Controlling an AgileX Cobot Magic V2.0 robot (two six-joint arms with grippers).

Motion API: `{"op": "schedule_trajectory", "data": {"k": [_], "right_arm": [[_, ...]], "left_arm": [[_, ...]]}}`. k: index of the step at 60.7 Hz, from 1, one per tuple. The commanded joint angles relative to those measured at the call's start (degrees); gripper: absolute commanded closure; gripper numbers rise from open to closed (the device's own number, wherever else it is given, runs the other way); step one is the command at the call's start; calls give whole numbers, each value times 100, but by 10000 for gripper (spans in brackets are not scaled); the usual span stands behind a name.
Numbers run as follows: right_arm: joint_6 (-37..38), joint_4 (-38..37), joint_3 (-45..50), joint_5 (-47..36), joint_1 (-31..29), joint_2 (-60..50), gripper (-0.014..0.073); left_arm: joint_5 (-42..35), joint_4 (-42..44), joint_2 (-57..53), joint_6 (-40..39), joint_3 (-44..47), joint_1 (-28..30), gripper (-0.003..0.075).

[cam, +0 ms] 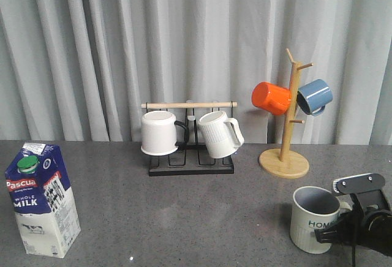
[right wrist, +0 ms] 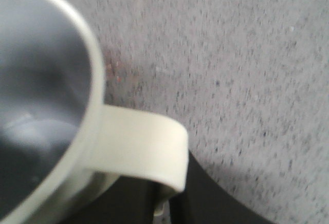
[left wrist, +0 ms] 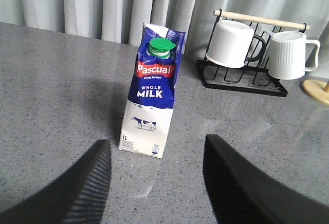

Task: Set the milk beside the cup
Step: 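Reach the right gripper down to the white HOME mug and grasp it, then slide the white HOME mug with the right gripper toward the table center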

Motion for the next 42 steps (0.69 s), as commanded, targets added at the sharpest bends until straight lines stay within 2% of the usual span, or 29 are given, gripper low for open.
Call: {"op": "schedule_trajectory", "data": {"k": [1,16,22,33,42], "right_arm": [[-137,-67,-155,-373,-42,-198,603],[-54,-44,-161,-267,38,-722,603],[103,-44,-161,-133,257,-1047,603],[310,-39,-161,36,1148,-1285,602],[318,93,-298,7,1885,-1046,599]], "left_arm": [[-370,-54,81,-6,-181,5,322],[-339,-54,81,-6,-181,5,322],[-339,-54,81,-6,-181,5,322],[-345,-54,81,-6,-181,5,322],[-345,-54,81,-6,-181,5,322]]}}
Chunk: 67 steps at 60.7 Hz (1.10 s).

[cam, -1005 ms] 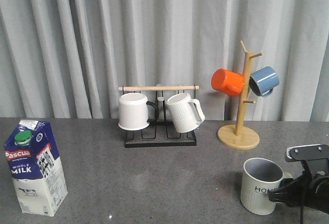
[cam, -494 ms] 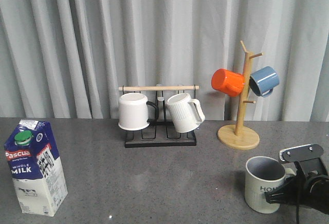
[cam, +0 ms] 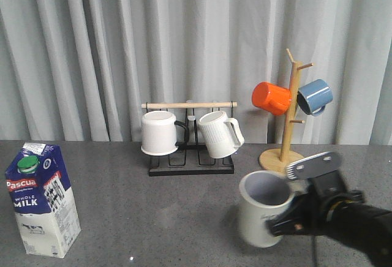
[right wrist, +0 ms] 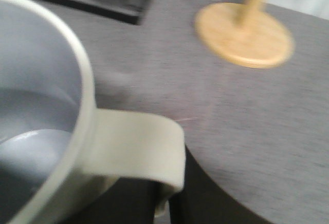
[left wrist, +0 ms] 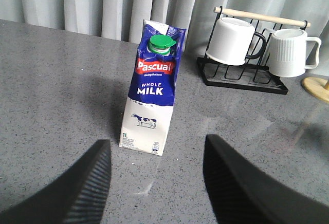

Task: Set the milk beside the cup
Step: 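Slide the white HOME mug with the right gripper toward the table center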

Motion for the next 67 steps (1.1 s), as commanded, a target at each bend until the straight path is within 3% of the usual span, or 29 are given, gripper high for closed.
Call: {"op": "schedule_trajectory", "data": {"k": [1,17,34,67], "right_arm": [[39,90,-352,-337,415,-24,599],[35,148,-1381,557,742,785,596],[30,290,-1468,899,742,1026,567],[-14,284,-1468,1602,742,1034,273]], "left_arm": [[-389,-54,81,-6,-181,5,322],[-369,-54,81,-6,-181,5,322],[-301,-59,81,-6,-181,5,322],[-119,-59,81,-10,-181,5,322]]}}
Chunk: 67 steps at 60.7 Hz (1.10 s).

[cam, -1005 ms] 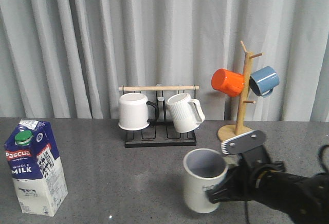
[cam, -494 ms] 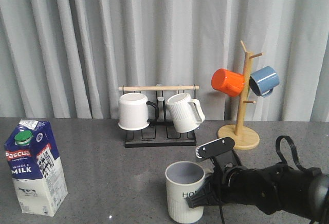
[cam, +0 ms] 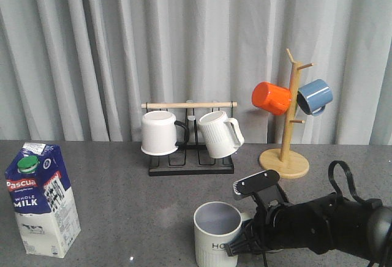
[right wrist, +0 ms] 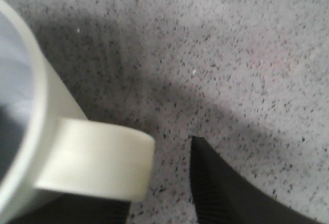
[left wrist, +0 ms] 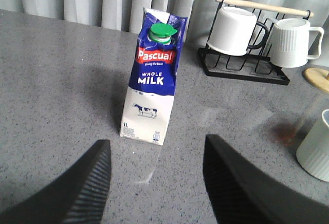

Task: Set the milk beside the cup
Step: 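Slide the white HOME mug with the right gripper toward the table center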

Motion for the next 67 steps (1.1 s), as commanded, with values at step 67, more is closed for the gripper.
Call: {"op": "schedule_trajectory", "data": {"k": [67], "right_arm": [[-1343,1372,223,2342,-2,-3392,565]], "left_arm": [[-322,-59,81,-10,-181,5,322]]}}
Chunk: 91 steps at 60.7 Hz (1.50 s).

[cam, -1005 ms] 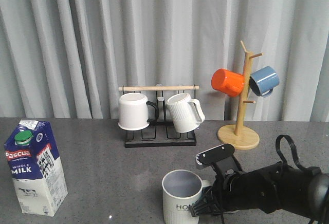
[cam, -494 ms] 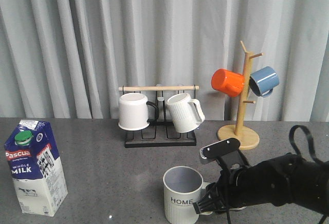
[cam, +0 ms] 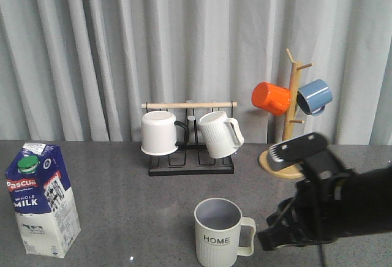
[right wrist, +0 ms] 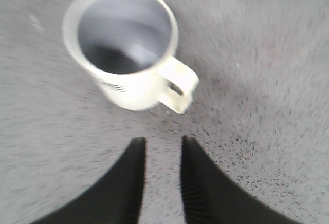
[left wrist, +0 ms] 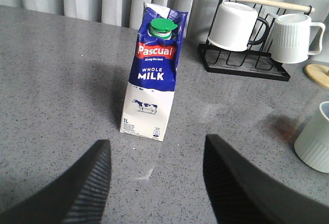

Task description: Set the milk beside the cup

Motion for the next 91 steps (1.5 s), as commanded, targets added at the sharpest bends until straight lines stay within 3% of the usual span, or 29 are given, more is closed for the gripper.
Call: {"op": "schedule_trajectory", "data": {"k": [1,12,36,55,71,91], "right_arm": [[-496,390,173,-117,-2,-871,582],[-836,598,1377,-258,-8,-2063,603],[-896,243,3561,-325,-15,-3962,599],[-851,0,3995,-429,-15,-4388,599],[-713,-7,3995,-457,-15,-4388,599],[-634,-7,3995,-457,-15,-4388,599]], "left_arm": [[-383,-59,81,-10,-181,5,322],[-267,-59,81,-10,-181,5,322],[384,-121,395,196,-572,5,322],[1552,-577,2216,1239,-2796,5,279],[2475,-556,3722,1344,-4947,5,172],[3629,-987,5619,1349,-7038,5,157]]}}
